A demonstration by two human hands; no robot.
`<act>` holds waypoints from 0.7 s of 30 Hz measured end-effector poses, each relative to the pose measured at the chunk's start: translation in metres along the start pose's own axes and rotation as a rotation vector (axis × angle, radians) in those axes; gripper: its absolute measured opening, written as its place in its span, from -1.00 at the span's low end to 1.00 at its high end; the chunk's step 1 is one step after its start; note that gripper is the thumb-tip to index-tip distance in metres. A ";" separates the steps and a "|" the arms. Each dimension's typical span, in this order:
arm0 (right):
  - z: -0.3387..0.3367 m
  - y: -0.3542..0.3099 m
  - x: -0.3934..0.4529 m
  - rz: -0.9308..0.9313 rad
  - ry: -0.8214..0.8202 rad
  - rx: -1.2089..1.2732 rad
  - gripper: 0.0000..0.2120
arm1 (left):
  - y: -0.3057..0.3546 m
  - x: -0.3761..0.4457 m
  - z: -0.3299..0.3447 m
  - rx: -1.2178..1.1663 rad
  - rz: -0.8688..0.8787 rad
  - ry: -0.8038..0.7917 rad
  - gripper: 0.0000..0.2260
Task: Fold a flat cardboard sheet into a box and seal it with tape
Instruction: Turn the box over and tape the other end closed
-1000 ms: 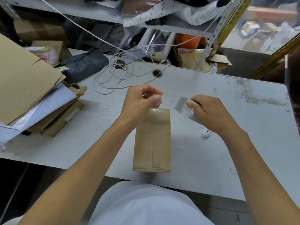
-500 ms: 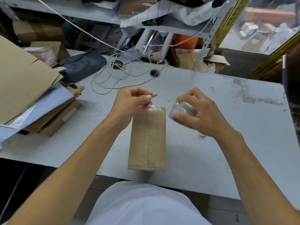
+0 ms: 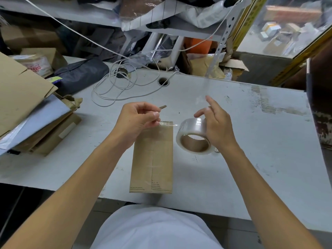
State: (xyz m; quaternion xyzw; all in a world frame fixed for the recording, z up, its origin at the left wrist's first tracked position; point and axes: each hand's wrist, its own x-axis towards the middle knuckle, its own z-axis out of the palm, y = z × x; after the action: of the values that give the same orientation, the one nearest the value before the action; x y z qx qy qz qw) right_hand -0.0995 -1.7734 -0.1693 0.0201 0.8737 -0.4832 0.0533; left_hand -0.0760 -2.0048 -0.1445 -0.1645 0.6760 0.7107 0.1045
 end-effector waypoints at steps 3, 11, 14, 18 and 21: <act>0.002 -0.002 0.005 0.016 0.117 0.023 -0.77 | 0.001 0.000 0.002 0.009 0.010 -0.010 -0.90; 0.006 0.002 0.007 -0.081 0.246 -0.109 -0.70 | 0.002 0.002 0.000 -0.001 0.019 -0.021 -0.91; 0.003 -0.002 0.006 -0.095 0.140 -0.057 -0.75 | -0.001 0.002 -0.003 -0.011 0.005 -0.024 -0.91; 0.002 -0.001 0.005 -0.057 0.073 -0.035 -0.47 | -0.003 0.002 -0.006 -0.021 -0.014 -0.026 -0.89; -0.001 -0.004 0.000 -0.082 0.044 0.018 -0.58 | -0.006 0.002 -0.007 -0.039 -0.035 -0.021 -0.90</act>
State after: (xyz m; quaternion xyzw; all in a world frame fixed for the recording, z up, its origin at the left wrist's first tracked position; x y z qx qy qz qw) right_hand -0.1002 -1.7745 -0.1654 -0.0044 0.8703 -0.4922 0.0142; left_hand -0.0751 -2.0111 -0.1507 -0.1710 0.6580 0.7233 0.1207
